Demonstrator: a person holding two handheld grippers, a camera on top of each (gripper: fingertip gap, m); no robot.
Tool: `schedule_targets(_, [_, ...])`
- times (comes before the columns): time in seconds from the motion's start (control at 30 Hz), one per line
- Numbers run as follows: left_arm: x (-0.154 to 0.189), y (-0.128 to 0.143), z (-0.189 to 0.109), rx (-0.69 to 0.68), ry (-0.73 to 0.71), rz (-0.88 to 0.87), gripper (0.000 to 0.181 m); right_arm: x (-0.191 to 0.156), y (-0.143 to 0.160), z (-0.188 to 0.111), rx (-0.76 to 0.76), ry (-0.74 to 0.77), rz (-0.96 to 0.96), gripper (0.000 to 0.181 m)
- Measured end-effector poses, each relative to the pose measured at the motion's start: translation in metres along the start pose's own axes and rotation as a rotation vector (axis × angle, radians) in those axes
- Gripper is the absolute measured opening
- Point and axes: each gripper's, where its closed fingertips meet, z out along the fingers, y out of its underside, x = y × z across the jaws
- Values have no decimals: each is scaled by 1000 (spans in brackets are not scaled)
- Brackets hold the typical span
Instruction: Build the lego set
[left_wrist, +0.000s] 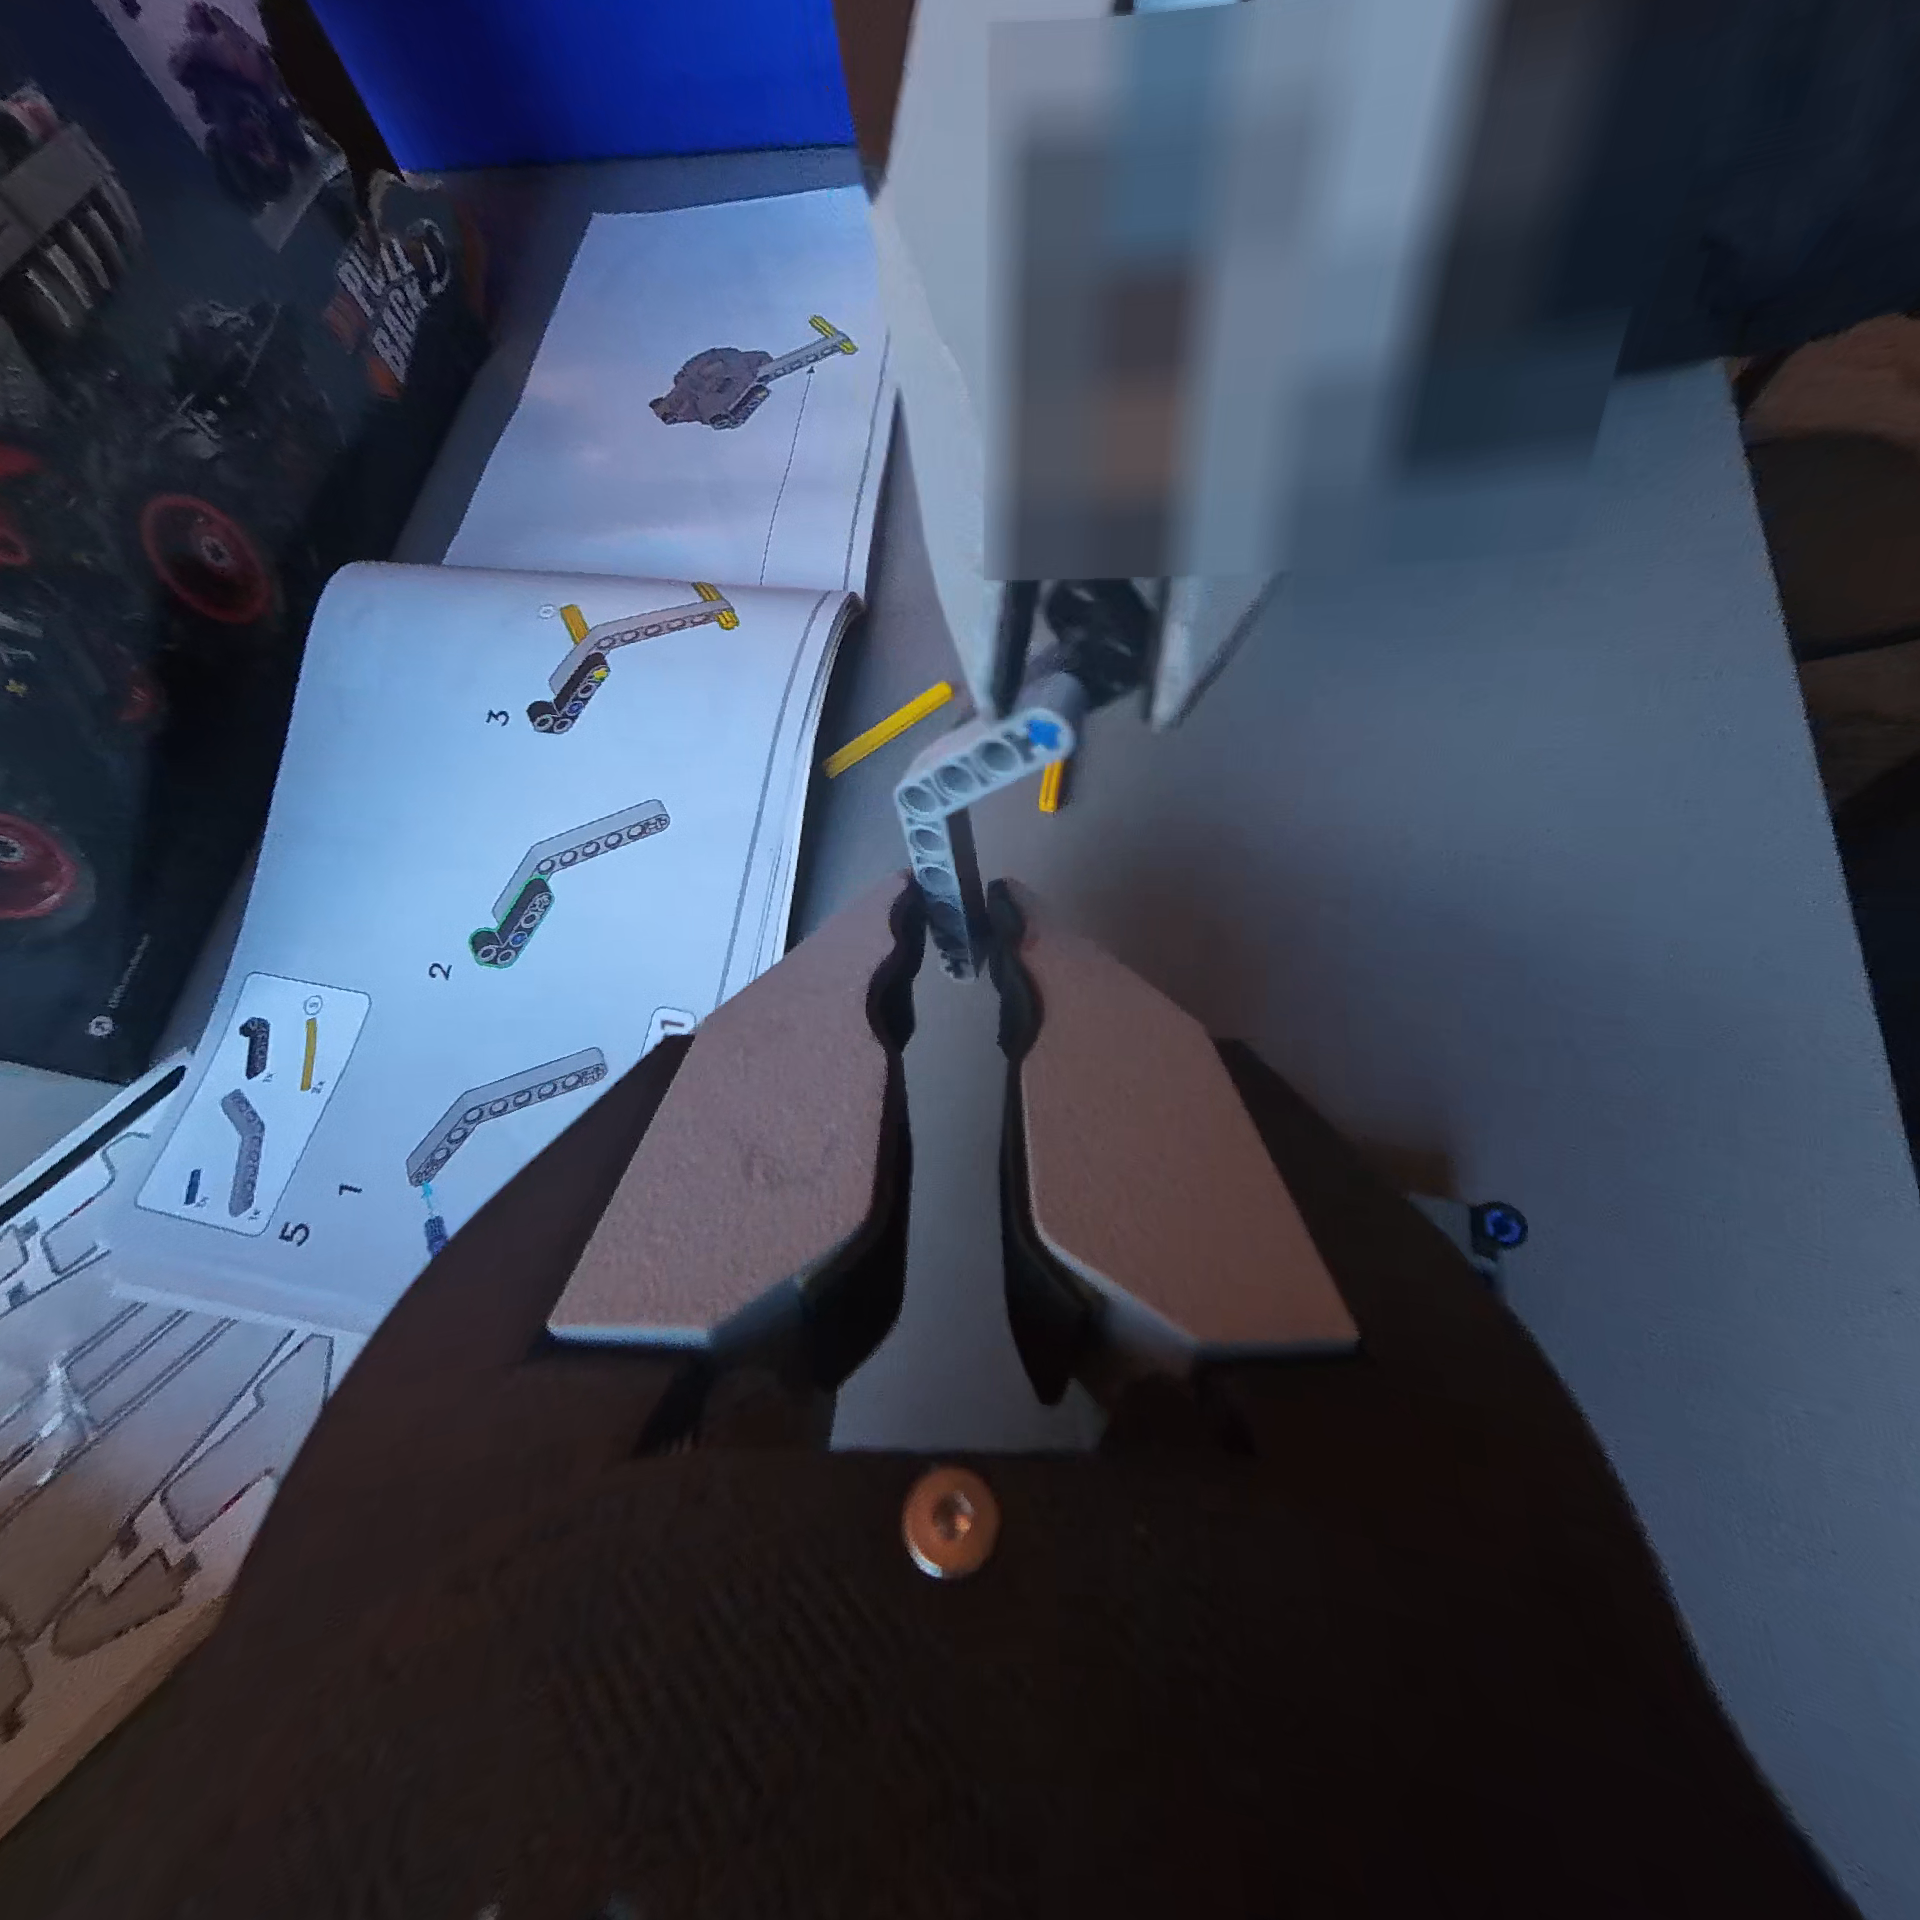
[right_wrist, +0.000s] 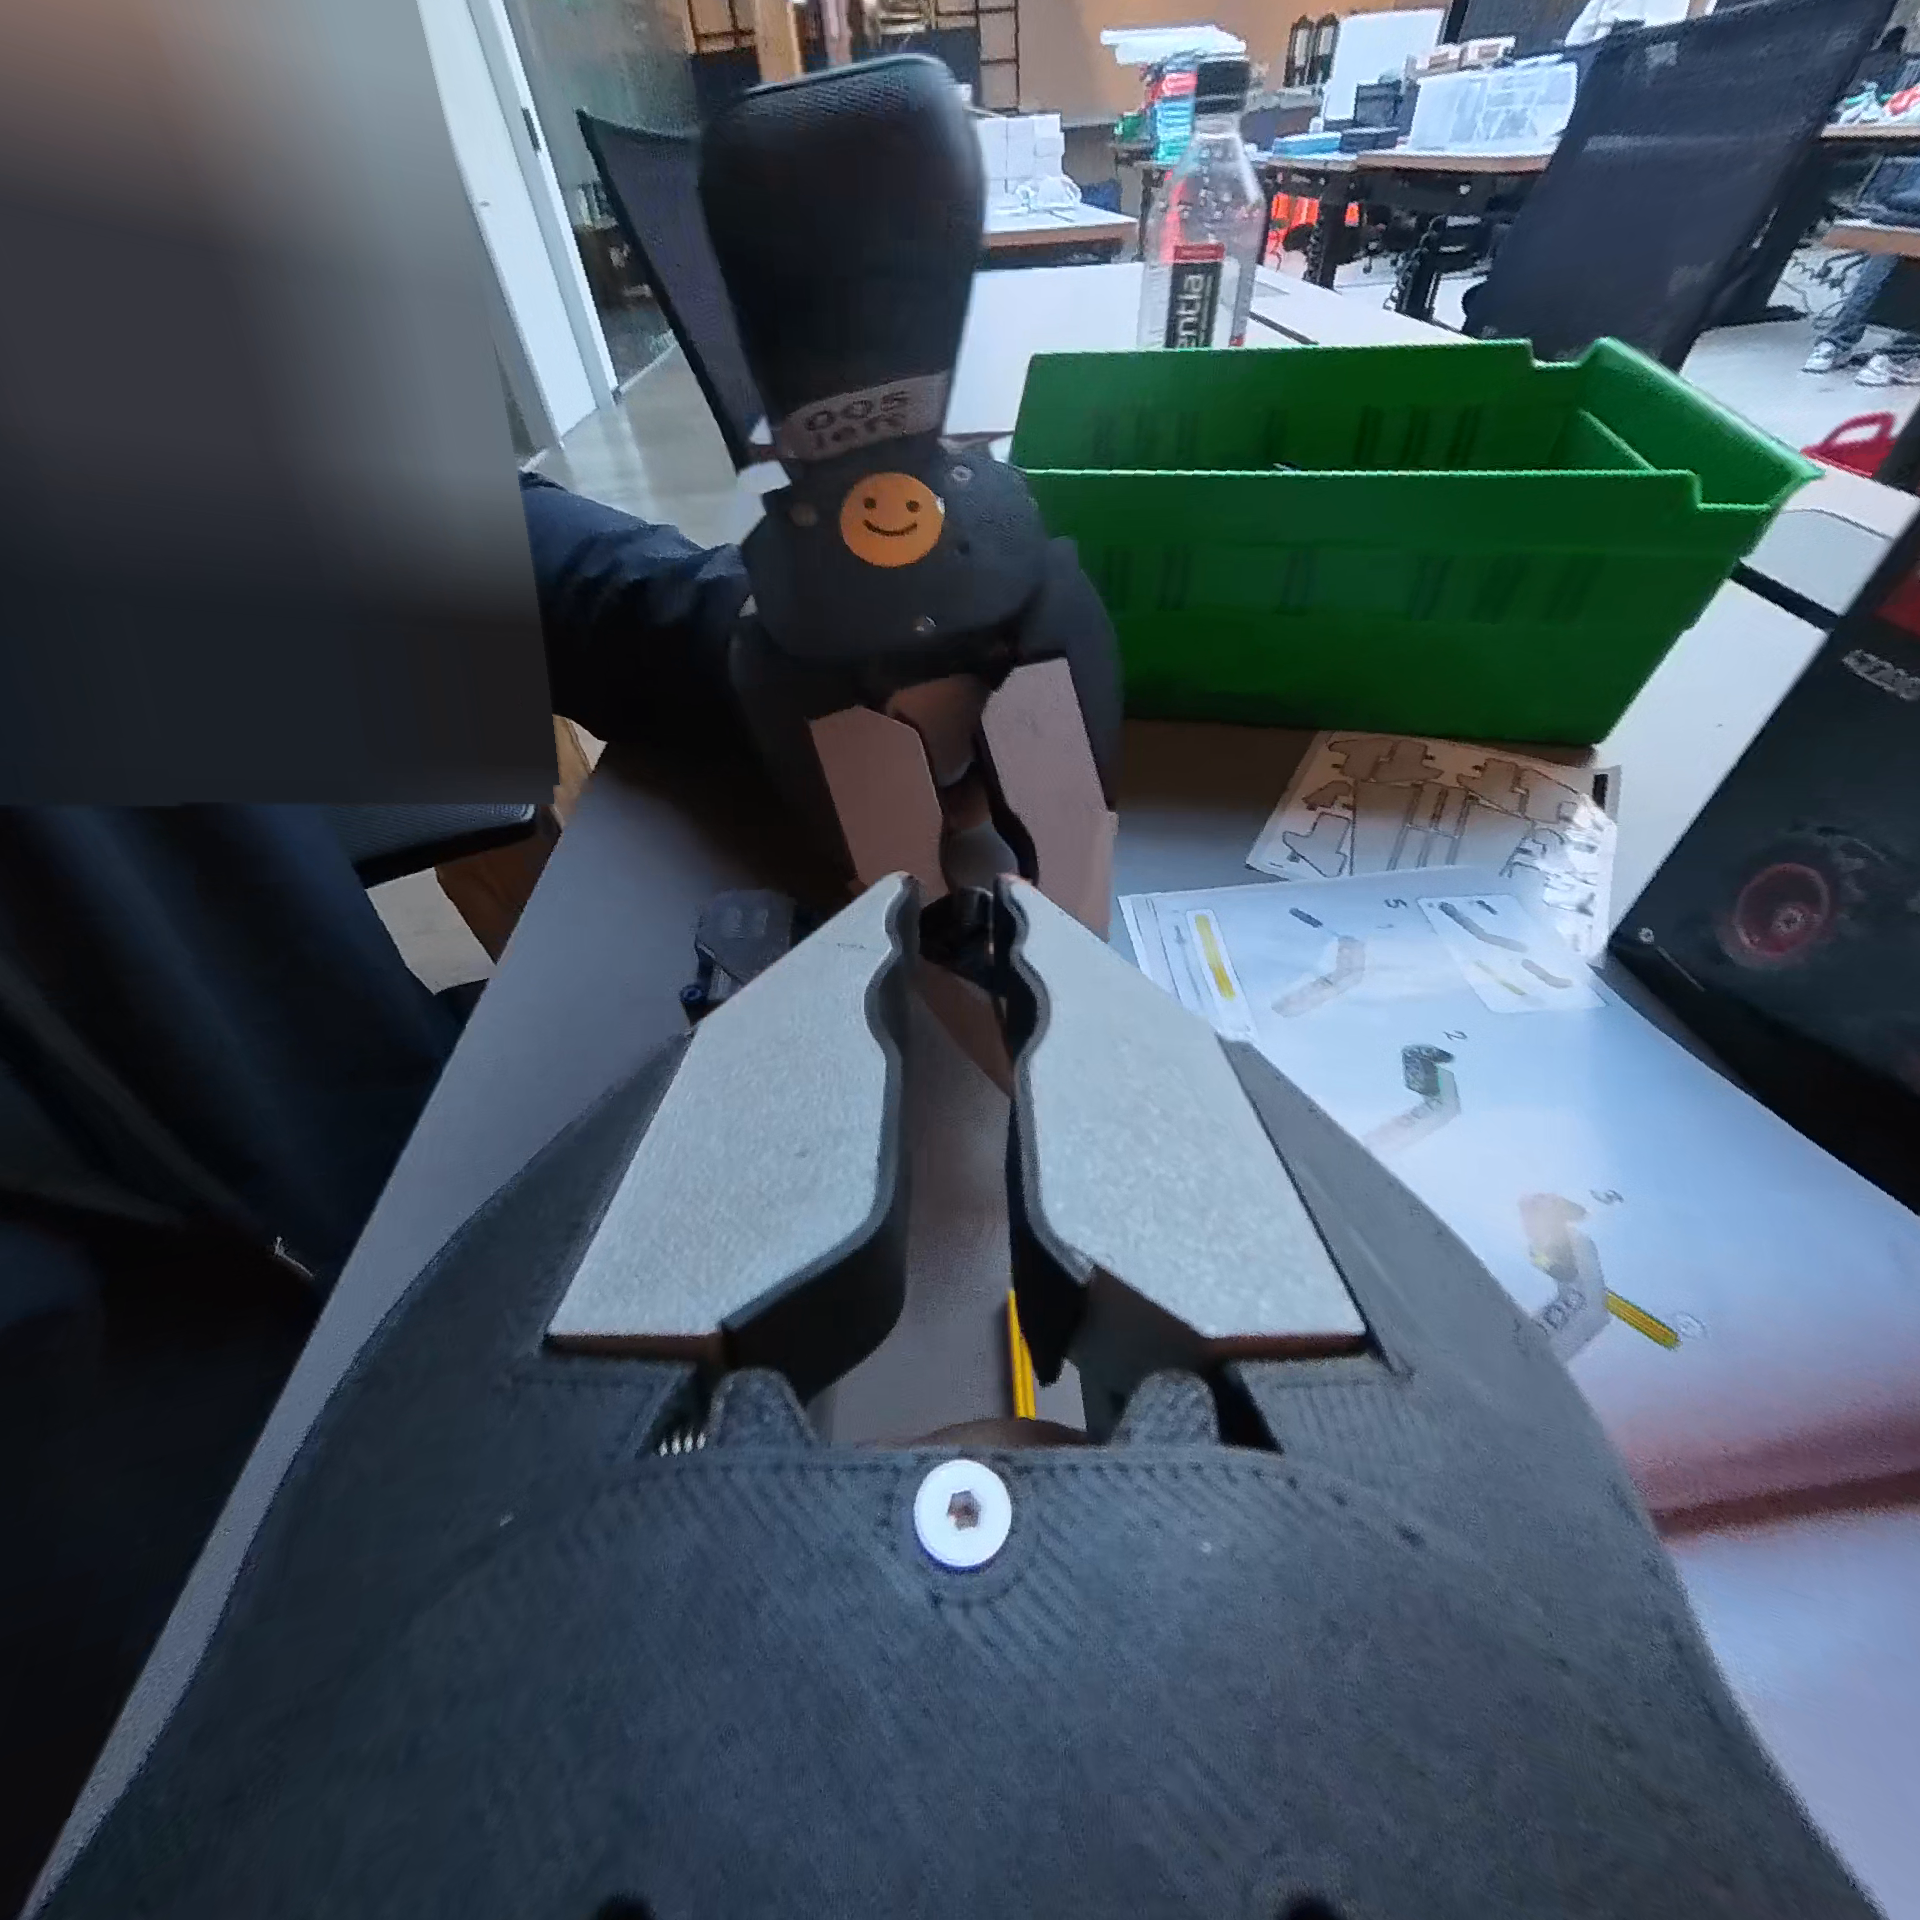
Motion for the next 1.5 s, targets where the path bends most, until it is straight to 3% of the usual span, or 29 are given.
schedule_targets(0.03, [0,-3,-1,24,13,-17,7,-2,-1,2,1,0,-12,11])
schedule_targets(0.13, [11,-24,-11,175,159,-106,6,-7,-12,2,50,-2,-41,20])
schedule_targets(0.27, [25,-65,-47,487,410,-208,6,-1,-30,-15,142,37,-41,27])
schedule_targets(0.43, [34,-79,-67,636,537,-190,6,2,-35,-18,158,56,-23,25])
schedule_targets(0.57, [37,-83,-70,682,574,-172,6,-6,-40,-17,180,28,-31,24])
schedule_targets(0.77, [57,-76,-60,614,673,-145,6,-18,-43,-12,174,-7,-60,24])
schedule_targets(1.03, [69,-71,-52,541,764,-168,6,-45,-32,4,122,-167,-35,13])
schedule_targets(1.13, [60,-68,-46,513,690,-185,6,-40,-30,3,121,-184,35,8])
schedule_targets(1.23, [33,-53,-30,401,482,-174,14,-15,-22,-1,77,-67,72,6])
schedule_targets(1.3, [13,-36,-22,300,300,-102,28,8,-7,-7,-11,59,93,6])
schedule_targets(1.37, [-1,-24,-23,241,160,-3,29,31,19,-13,-155,204,133,6])
schedule_targets(1.5, [-12,-16,-17,140,-11,136,27,42,49,-13,-314,290,223,6])
